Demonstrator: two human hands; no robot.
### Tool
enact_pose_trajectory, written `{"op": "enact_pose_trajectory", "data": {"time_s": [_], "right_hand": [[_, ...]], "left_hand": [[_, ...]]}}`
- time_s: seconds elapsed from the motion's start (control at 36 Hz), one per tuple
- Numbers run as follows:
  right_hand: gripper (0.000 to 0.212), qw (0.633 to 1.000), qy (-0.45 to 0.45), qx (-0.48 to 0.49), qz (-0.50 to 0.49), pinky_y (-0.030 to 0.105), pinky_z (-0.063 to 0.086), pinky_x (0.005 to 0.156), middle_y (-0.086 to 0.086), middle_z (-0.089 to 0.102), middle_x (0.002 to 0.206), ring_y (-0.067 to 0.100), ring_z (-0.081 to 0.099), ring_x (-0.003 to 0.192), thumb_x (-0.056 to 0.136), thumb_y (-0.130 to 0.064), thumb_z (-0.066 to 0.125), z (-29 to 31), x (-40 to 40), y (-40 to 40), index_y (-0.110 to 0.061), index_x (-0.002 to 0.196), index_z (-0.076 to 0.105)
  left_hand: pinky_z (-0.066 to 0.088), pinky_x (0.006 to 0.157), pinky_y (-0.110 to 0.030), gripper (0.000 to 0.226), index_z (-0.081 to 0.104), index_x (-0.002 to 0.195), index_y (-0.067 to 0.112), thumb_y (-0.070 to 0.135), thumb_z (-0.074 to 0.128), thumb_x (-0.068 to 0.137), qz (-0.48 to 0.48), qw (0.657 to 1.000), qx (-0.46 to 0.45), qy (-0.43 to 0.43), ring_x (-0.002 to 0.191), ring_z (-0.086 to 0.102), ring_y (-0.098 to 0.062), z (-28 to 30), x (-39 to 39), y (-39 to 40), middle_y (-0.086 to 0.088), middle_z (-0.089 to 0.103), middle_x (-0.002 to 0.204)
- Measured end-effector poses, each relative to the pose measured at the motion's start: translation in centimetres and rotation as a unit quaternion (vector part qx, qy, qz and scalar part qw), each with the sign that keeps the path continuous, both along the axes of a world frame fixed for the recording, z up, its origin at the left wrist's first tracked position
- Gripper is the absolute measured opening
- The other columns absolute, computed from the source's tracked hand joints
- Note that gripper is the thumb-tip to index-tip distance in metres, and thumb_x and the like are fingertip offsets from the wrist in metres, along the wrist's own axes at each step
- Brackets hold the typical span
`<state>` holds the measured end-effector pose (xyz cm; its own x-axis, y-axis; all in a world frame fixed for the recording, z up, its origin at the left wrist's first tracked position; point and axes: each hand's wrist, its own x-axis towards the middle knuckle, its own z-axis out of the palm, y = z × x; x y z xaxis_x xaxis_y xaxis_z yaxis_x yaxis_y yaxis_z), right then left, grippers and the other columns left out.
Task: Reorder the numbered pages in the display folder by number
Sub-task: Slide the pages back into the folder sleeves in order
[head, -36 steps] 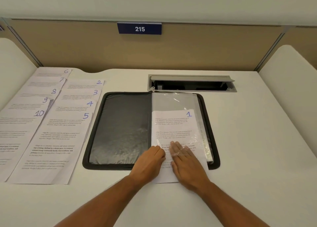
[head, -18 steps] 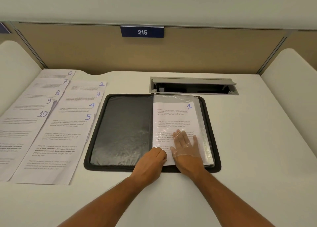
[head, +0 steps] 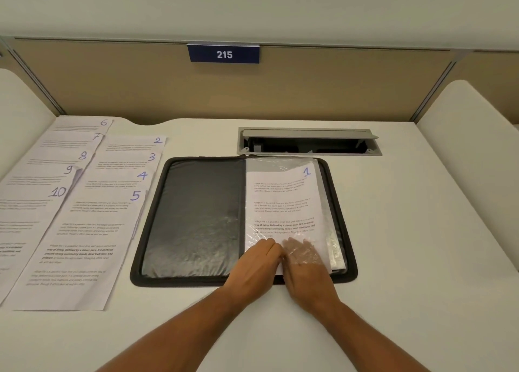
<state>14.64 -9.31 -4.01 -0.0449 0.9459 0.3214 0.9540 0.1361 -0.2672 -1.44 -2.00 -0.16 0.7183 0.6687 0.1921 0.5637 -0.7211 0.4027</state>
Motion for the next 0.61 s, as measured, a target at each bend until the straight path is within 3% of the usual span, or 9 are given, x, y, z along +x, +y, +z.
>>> {"op": "enact_pose_trajectory", "data": {"time_s": [0.08,0.14,0.28,0.33,0.36,0.39,0.42,0.47,0.61], "right_hand": [[0.028,0.999,0.026,-0.015,0.024,0.040,0.059,0.087,0.003,0.074,0.102,0.020,0.069,0.089,0.105,-0.027,0.044,0.7,-0.1,-0.9,-0.014,0.113,0.068],[0.030,0.999,0.019,-0.043,0.027,0.036,0.057,0.091,0.000,0.074,0.104,0.017,0.068,0.092,0.106,-0.029,0.043,1.2,0.0,-0.9,-0.016,0.113,0.069],[0.042,0.994,0.006,-0.110,0.009,0.027,0.045,0.071,-0.005,0.072,0.090,0.015,0.065,0.078,0.106,-0.041,0.028,1.8,-0.3,0.1,-0.024,0.098,0.065],[0.063,0.990,0.007,-0.141,0.007,0.032,0.048,0.098,-0.002,0.074,0.107,0.018,0.069,0.094,0.106,-0.050,0.010,1.5,-0.3,0.8,-0.023,0.113,0.066],[0.071,0.988,0.005,-0.153,0.004,0.031,0.030,0.121,0.001,0.070,0.127,0.021,0.065,0.114,0.105,-0.053,0.001,1.1,-0.3,1.1,-0.024,0.129,0.061],[0.072,0.987,-0.005,-0.160,0.004,0.025,0.002,0.127,0.003,0.054,0.151,0.024,0.050,0.138,0.105,-0.052,-0.002,0.9,-0.2,1.5,-0.024,0.147,0.049],[0.066,0.987,-0.018,-0.158,0.009,0.025,-0.011,0.125,0.003,0.029,0.166,0.022,0.026,0.154,0.106,-0.049,0.002,0.7,-0.2,1.9,-0.022,0.160,0.031],[0.060,0.989,-0.051,-0.138,0.017,0.038,-0.002,0.127,-0.001,0.009,0.171,0.016,0.005,0.158,0.109,-0.037,0.019,0.8,-0.2,2.3,-0.016,0.164,0.014],[0.064,0.983,-0.107,-0.150,0.005,0.058,0.015,0.119,0.008,0.028,0.167,0.029,0.018,0.155,0.102,-0.037,0.033,1.4,0.2,3.3,-0.012,0.160,0.026]], "left_hand": [[0.042,0.061,-0.027,0.013,0.054,0.096,0.020,0.008,0.060,0.092,-0.005,1.000,-0.006,0.015,0.075,0.045,-0.015,-0.5,-0.3,0.0,0.004,0.052,0.090],[0.042,0.061,-0.026,0.016,0.054,0.098,0.019,0.009,0.063,0.090,-0.007,1.000,-0.013,0.014,0.075,0.044,-0.014,-0.3,-0.3,-0.1,0.004,0.052,0.090],[0.038,0.059,-0.024,0.031,0.054,0.114,0.018,0.013,0.068,0.087,-0.016,1.000,-0.004,-0.005,0.072,0.034,-0.010,0.1,0.1,-0.1,0.004,0.051,0.087],[0.039,0.058,-0.025,0.026,0.053,0.107,0.017,0.006,0.065,0.086,-0.018,1.000,-0.002,-0.021,0.071,0.032,-0.010,0.4,0.1,-0.1,0.003,0.051,0.084],[0.036,0.058,-0.024,0.025,0.052,0.102,0.017,0.003,0.063,0.085,-0.016,1.000,0.001,-0.026,0.070,0.032,-0.010,0.5,0.1,-0.1,0.002,0.051,0.083],[0.032,0.059,-0.023,0.024,0.052,0.098,0.018,0.001,0.062,0.084,-0.015,1.000,0.002,-0.028,0.069,0.032,-0.010,0.6,0.0,-0.2,0.002,0.051,0.083],[0.030,0.059,-0.023,0.023,0.051,0.094,0.018,0.000,0.061,0.084,-0.013,1.000,0.004,-0.025,0.069,0.033,-0.010,0.7,0.0,-0.2,0.002,0.050,0.082],[0.031,0.059,-0.024,0.021,0.052,0.091,0.018,0.001,0.062,0.084,-0.011,1.000,0.009,-0.011,0.068,0.036,-0.012,0.7,-0.1,-0.2,0.002,0.050,0.082],[0.039,0.060,-0.025,0.020,0.053,0.094,0.018,0.008,0.069,0.085,-0.013,1.000,-0.011,0.014,0.072,0.042,-0.013,0.4,-0.1,0.1,0.001,0.054,0.088]]}}
